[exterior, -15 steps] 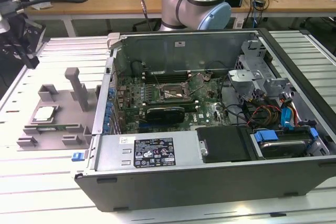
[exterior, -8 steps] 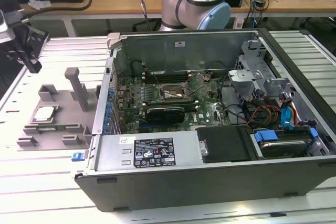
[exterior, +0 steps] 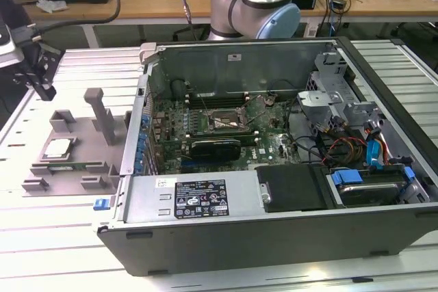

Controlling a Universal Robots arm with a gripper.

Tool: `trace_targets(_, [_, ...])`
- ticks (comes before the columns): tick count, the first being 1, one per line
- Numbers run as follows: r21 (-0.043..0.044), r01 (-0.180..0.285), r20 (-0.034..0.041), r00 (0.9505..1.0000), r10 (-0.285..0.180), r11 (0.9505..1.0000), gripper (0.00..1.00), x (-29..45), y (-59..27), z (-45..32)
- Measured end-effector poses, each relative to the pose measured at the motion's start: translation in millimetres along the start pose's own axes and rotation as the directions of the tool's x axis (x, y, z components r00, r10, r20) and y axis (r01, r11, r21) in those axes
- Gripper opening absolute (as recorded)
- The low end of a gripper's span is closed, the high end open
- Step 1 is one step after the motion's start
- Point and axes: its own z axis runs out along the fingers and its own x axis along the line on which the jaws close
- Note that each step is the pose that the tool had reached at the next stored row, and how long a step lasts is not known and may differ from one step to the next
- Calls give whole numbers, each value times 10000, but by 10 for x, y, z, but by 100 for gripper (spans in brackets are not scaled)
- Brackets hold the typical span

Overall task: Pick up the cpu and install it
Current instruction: 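Reach for the cpu, then pick up the cpu and move it towards the insertion slot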

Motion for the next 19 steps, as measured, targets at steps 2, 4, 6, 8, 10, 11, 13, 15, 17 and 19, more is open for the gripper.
trace_targets(2, [1,0,-4,10000,0,10000,11,30,25,87])
trace_targets(4, [0,0,-5,10000,0,10000,11,48,28,164])
trace_targets(6, [2,1,-7,10000,-1,10000,11,52,28,169])
trace_targets(8, [1,0,-6,10000,0,10000,11,52,29,174])
trace_targets(10, [0,0,-6,10000,0,10000,11,52,28,178])
trace_targets(11, [0,0,-5,10000,0,10000,11,53,28,179])
trace_targets(13, [0,0,-5,10000,0,10000,11,53,28,189])
trace_targets(15, [0,1,-5,10000,-1,10000,11,54,27,200])
trace_targets(17, [0,0,-5,10000,0,10000,11,56,26,209])
trace_targets(19, [1,0,-6,10000,0,10000,11,60,25,223])
